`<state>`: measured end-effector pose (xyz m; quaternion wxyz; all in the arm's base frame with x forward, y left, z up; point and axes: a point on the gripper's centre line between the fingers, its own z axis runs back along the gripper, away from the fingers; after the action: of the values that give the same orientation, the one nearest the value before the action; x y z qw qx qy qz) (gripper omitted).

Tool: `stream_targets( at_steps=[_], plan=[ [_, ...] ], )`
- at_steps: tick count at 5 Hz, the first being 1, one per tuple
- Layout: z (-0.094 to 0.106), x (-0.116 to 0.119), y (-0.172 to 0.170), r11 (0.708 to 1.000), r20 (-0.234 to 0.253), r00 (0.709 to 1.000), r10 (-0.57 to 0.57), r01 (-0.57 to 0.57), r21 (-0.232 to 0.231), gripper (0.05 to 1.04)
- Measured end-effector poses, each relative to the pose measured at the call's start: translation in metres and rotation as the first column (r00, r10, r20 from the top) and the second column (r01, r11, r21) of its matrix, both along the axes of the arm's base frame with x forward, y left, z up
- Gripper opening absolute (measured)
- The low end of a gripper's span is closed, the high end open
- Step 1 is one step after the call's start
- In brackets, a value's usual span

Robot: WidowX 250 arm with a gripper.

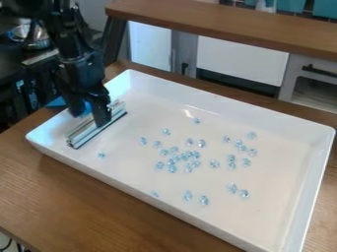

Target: Sweep into pile

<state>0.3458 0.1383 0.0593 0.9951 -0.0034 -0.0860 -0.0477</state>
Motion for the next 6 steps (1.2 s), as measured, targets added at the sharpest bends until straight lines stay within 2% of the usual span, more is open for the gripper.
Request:
stream_targets(
  at_steps=[1,2,3,4,5,6],
  plan=[
    [-0.008,-0.004,0.002,1.0,-0.014,1.0,0.006,-0.006,0.017,0.965],
    [-0.011,-0.006,0.004,0.999,-0.016,1.0,0.005,-0.004,0.036,0.683],
    [-0.014,-0.009,0.001,1.0,-0.028,1.0,-0.01,0.011,0.024,0.394],
    [-0.016,-0.015,-0.005,1.0,-0.051,0.998,-0.027,0.027,-0.002,0.367],
    [-0.012,-0.024,-0.024,0.997,-0.082,0.995,-0.058,0.054,-0.053,0.367],
    [-0.012,-0.026,-0.045,0.995,-0.09,0.993,-0.078,0.071,-0.074,0.366]
  ],
)
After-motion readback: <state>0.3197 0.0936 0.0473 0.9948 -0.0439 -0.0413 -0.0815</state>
